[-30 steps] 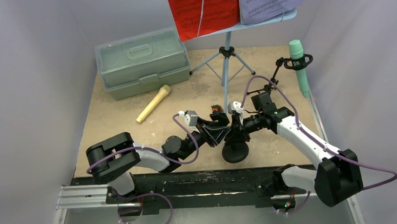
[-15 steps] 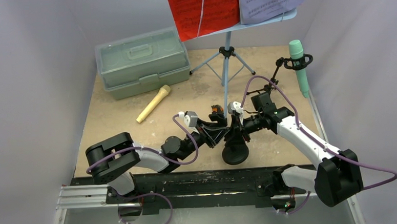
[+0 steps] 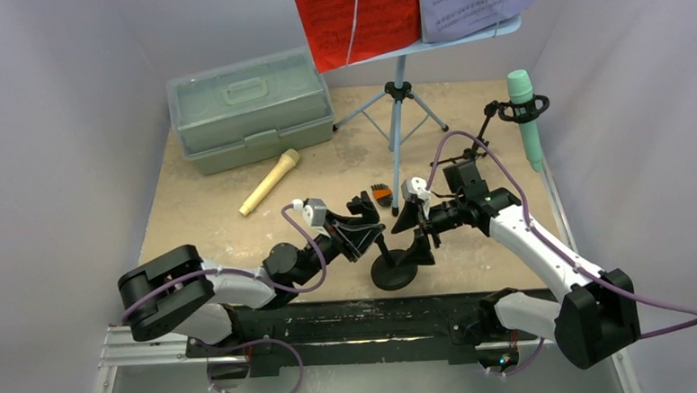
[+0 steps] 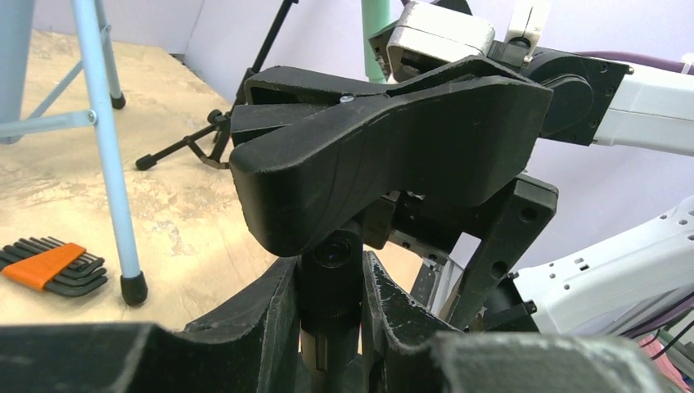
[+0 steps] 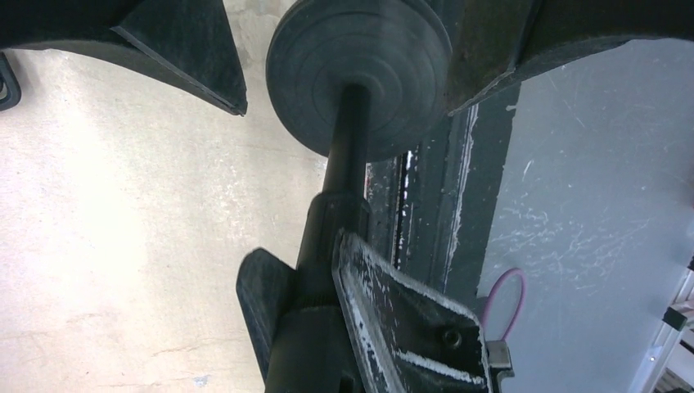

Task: Pack up the instrument practice props
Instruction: Place the microphone stand at the center of the board.

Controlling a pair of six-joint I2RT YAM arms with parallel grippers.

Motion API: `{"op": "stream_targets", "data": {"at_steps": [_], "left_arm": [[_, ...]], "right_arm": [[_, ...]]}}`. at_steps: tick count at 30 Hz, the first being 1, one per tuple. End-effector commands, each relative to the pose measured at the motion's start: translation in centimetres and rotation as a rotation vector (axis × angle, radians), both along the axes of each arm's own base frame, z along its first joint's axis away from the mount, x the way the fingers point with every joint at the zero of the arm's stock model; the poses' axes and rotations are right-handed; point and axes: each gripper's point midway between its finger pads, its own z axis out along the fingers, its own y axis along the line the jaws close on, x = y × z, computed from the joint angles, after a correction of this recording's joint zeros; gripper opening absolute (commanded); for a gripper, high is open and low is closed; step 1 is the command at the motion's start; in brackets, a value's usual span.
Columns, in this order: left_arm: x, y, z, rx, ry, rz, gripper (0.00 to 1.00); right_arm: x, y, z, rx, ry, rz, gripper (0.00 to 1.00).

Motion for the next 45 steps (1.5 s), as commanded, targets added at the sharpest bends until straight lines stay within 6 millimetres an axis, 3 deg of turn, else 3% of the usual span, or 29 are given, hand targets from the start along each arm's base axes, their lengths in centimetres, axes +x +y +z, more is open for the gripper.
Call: {"op": "stream_targets", "data": {"at_steps": [1, 15, 27, 40, 45], "left_arm": [[0.1, 2.2, 3.5, -0.074, -0.062, 0.05, 0.0], [1.3, 6.0, 2.6, 0.097, -0.071, 0.174, 0.0], [2.3, 7.3, 2.9, 0.209, -0.098, 0.241, 0.0], [6.9, 13.0, 4.0, 0.356, -0.131, 0.522, 0.0], [8.9, 14.3, 4.6, 0.358, -0.158, 0.606, 0.0]], "right_arm": [[0.6, 0.2, 1.8, 0.023, -0.084, 0.011, 0.96], [0.8, -0.1, 2.0, 0.02, -0.106, 0.002, 0.99], [0.7, -0.2, 2.1, 0.022, -0.113, 0.001, 0.99], [0.7, -0.3, 2.0, 0.021, -0.115, 0.002, 0.99], [0.7, -0.3, 2.0, 0.021, -0.116, 0.002, 0.99]]}}
